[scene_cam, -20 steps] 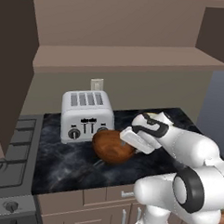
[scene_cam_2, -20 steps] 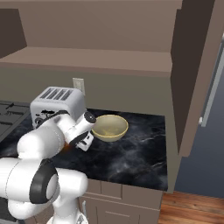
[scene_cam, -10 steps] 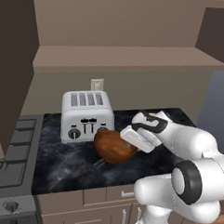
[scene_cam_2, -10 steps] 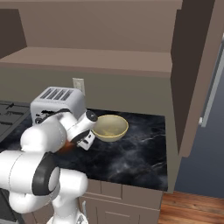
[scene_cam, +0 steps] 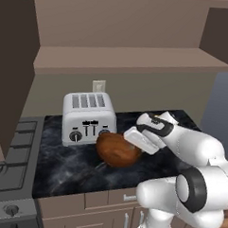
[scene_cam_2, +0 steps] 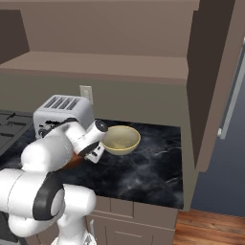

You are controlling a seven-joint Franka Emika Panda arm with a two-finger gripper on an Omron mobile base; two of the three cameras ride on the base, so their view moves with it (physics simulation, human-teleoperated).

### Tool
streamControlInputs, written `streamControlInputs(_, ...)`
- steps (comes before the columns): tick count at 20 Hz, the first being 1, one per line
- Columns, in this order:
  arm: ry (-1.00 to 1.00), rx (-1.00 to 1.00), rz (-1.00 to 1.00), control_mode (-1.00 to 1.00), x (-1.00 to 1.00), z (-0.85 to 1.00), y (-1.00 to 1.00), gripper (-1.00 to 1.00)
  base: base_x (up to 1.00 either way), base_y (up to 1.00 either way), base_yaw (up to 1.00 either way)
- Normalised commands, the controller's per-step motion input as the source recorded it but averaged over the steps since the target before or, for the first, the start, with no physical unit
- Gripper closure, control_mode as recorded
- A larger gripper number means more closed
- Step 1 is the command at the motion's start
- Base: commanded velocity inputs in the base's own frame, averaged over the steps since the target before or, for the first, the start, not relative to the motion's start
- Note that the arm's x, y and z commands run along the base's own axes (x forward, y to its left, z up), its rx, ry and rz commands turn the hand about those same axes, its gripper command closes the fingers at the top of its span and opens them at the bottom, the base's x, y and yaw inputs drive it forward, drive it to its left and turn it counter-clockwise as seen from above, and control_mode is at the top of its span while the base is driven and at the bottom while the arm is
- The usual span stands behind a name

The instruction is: Open the cabinet. Pick the bowls from the counter and place them in the cabinet. Then close the cabinet.

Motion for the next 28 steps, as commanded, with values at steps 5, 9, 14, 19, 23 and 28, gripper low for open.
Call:
streamControlInputs(5,-0.25,-0.09,-0.06,-1.0,-0.61,0.44,0.26,1.0,0.0,0.0,0.0)
streamControlInputs(9,-0.27,-0.14,-0.09,-1.0,-0.53,0.62,0.39,1.0,0.0,0.0,0.0)
streamControlInputs(14,-0.13,-0.12,-0.09,-1.0,-0.24,0.59,0.36,1.0,0.0,0.0,0.0)
streamControlInputs(19,-0.05,-0.08,-0.1,-1.0,-0.32,0.65,0.07,1.0,0.0,0.0,0.0)
streamControlInputs(23,-0.01,0.0,-0.11,-1.0,-0.3,0.61,-0.29,1.0,0.0,0.0,0.0)
streamControlInputs(28,0.0,0.0,-0.13,-1.0,-0.45,0.61,-0.43,1.0,0.0,0.0,0.0)
